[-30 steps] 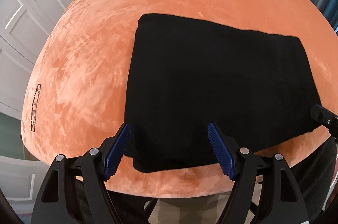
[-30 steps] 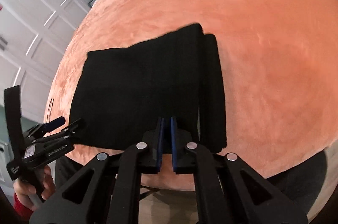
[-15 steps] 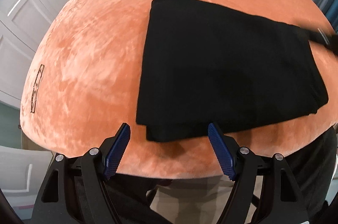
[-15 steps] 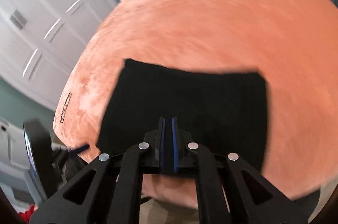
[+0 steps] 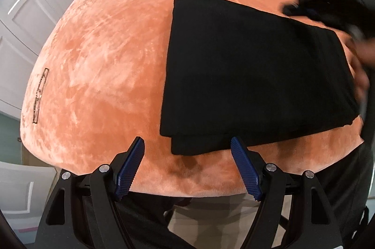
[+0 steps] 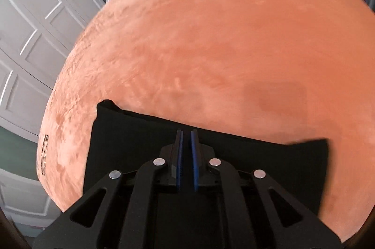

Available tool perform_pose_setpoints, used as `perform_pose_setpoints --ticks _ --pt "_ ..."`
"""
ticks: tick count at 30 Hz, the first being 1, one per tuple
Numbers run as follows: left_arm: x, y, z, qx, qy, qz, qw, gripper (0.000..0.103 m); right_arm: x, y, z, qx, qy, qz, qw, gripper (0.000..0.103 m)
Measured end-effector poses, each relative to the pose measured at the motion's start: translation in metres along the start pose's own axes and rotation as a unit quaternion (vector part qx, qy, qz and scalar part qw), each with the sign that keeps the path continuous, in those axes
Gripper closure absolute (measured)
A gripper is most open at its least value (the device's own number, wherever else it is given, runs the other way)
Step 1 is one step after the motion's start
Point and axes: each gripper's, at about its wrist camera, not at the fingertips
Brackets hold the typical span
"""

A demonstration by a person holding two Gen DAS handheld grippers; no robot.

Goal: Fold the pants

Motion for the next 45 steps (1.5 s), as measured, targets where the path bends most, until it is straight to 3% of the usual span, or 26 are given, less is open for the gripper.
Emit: perform_pose_setpoints --ticks 2,3,5,8,9,12,17,19,22,28,30,32,34,38,39,43,44,45 --pt "-0.002 -0.001 -0.002 0.004 -0.003 0.0 1.0 0.03 0.016 0.003 -0.022 0.051 0.019 0.021 0.998 0.099" --pt "-0.003 0.0 -0.005 0.003 -0.009 -0.002 1.0 0.03 0.025 0.006 -0.042 0.05 0.0 0.028 0.998 0.101" --pt "-0.004 0.001 -0.01 -0.005 -0.017 -0.007 0.9998 0.03 0.035 0.03 -0.053 0.021 -0.049 0.001 0.999 0.096" --pt "-0.006 0.005 -0.015 -0.003 -0.017 -0.01 0.9998 0.03 0.052 0.068 -0.042 0.021 -0.024 -0.04 0.999 0.09" --pt "-0.006 0.006 -0.017 -0.003 -0.018 -0.01 0.9998 0.03 0.062 0.071 -0.043 0.025 -0.014 -0.031 0.999 0.081" --pt "-0.006 0.009 -0.026 -0.007 -0.026 -0.011 0.9996 0.03 0.085 0.063 -0.067 0.053 -0.015 0.001 0.999 0.081" --pt "-0.006 0.014 -0.037 -0.014 -0.035 -0.016 0.9992 0.03 0.103 0.098 -0.067 0.017 -0.045 -0.032 0.998 0.078" --pt "-0.007 0.015 -0.043 -0.015 -0.038 -0.015 0.999 0.03 0.112 0.102 -0.061 0.007 -0.032 -0.022 0.999 0.078" --pt "-0.009 0.017 -0.049 -0.017 -0.042 -0.017 0.9988 0.03 0.131 0.087 -0.067 0.037 -0.01 0.0 0.999 0.076" --pt "-0.011 0.019 -0.051 -0.024 -0.044 -0.014 0.9987 0.03 0.135 0.097 -0.083 -0.002 -0.058 -0.005 0.998 0.072" --pt "-0.016 0.018 -0.042 0.009 -0.025 -0.003 0.9996 0.021 0.132 0.107 -0.083 -0.012 -0.063 -0.012 0.998 0.072" --pt "-0.021 0.015 -0.03 0.054 -0.002 0.009 0.9985 0.018 0.13 0.121 -0.088 -0.009 -0.072 -0.022 0.997 0.061" --pt "-0.027 0.006 -0.008 0.11 0.038 0.03 0.9927 0.017 0.132 0.131 -0.098 0.004 -0.083 -0.025 0.996 0.037" --pt "-0.033 -0.025 0.036 0.178 0.141 0.074 0.9711 0.017 0.131 0.134 -0.104 -0.004 -0.087 -0.02 0.996 0.018" --pt "-0.034 -0.037 0.045 0.195 0.162 0.085 0.9636 0.017 0.131 0.128 -0.107 -0.008 -0.09 -0.013 0.996 0.017" --pt "-0.036 -0.072 0.045 0.225 0.187 0.13 0.9474 0.017 0.125 0.091 -0.116 -0.048 -0.133 0.023 0.99 0.018" --pt "-0.036 -0.076 0.037 0.23 0.18 0.129 0.9477 0.013 0.126 0.081 -0.118 -0.066 -0.147 0.032 0.986 0.018" --pt "-0.038 -0.077 0.028 0.221 0.166 0.121 0.9534 0.007 0.126 0.073 -0.12 -0.077 -0.157 0.04 0.984 0.025"
Point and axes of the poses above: each gripper's, at about its wrist camera, not at the fingertips, and y roughly against the way its jaws point, z to its left, x to its underside, and after that the axes turned 9 degrees about -x, right-handed
